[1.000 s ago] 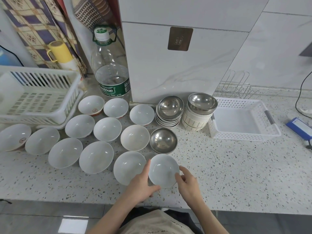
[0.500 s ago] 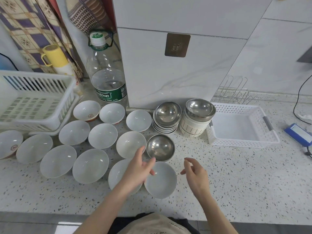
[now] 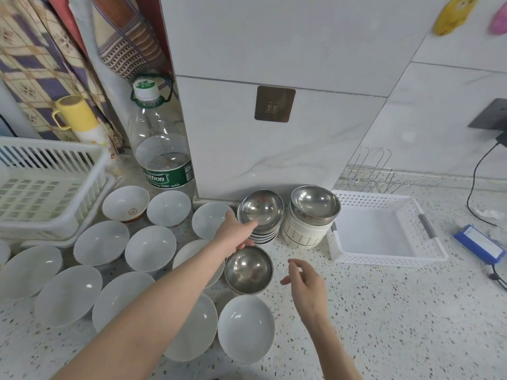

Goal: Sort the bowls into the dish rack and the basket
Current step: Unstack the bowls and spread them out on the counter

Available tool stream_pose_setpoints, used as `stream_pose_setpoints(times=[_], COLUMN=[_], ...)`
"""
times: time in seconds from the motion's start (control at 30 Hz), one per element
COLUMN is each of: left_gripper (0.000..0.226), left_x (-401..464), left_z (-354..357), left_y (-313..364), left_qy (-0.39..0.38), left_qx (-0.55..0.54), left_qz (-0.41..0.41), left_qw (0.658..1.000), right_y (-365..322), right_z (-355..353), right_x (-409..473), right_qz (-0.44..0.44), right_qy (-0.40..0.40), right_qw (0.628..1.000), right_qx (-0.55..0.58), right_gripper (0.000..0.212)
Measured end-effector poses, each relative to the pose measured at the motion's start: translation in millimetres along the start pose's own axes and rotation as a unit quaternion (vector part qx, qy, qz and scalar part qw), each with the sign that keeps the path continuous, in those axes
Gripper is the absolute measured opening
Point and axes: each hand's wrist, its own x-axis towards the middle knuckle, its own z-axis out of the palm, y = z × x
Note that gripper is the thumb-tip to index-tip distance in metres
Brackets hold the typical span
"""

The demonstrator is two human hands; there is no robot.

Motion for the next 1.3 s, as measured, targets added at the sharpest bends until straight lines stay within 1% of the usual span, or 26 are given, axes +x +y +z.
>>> stream_pose_setpoints(times=[0.1,0.17,0.33,0.43,0.5,0.6,0.7,0.77,0.9,1.1,1.13,1.2,1.3], left_gripper=[0.053,0.049,0.05,0.059,0.06,0.06,0.062,0.056,0.03,0.011,0.011,0.02,0.028], left_x=[6.4,8.0,10.3,7.1,3.2,-4.1,-14.5,-23.2,-43.2,-66.6,-68.4,-71.4,-77.6], left_z=[2.4,2.8,1.3,-0.7,-2.4,-7.8,-18.0,-28.5,-53.8,-86.4,-89.3,-93.0,-96.0], left_y=[1.0,-0.7,0.8,3.1,2.7,0.4,-4.0,-8.7,-21.3,-49.9,-55.8,-69.1,-87.5], left_qy=[-0.008,-0.007,0.004,0.008,0.009,0.018,0.028,0.036,0.056,0.074,0.079,0.092,0.095], left_qx=[-0.013,-0.02,-0.072,-0.094,-0.101,-0.126,-0.161,-0.185,-0.24,-0.294,-0.307,-0.33,-0.348], left_qz=[0.008,0.013,0.016,0.034,0.049,0.061,0.054,0.049,0.057,0.071,0.064,0.04,0.024], left_qw=[1.0,1.0,0.997,0.995,0.994,0.99,0.985,0.981,0.967,0.95,0.946,0.939,0.932], right_y=[9.8,17.4,29.2,31.0,30.4,24.7,13.3,2.4,-24.6,-54.7,-57.7,-62.0,-63.2], right_z=[1.4,2.1,12.5,18.2,19.2,17.0,12.9,11.5,15.9,37.5,42.8,53.1,62.5], right_x=[-7.4,-14.0,-31.9,-38.9,-41.0,-36.5,-21.7,-7.8,23.4,61.9,66.4,73.4,79.7], right_qz=[0.019,0.03,0.051,0.052,0.048,0.037,0.028,0.019,0.029,0.066,0.071,0.08,0.088], right_qy=[0.003,0.004,-0.006,-0.016,-0.019,-0.007,0.006,0.009,-0.002,-0.024,-0.027,-0.023,0.0], right_qw=[1.0,1.0,0.999,0.998,0.999,0.999,0.999,1.0,1.0,0.996,0.995,0.993,0.99], right_qx=[0.003,0.004,0.01,0.006,0.009,0.016,0.018,0.013,0.0,-0.061,-0.065,-0.078,-0.107], right_gripper=[0.013,0.014,0.014,0.015,0.015,0.017,0.017,0.017,0.021,0.022,0.025,0.033,0.038])
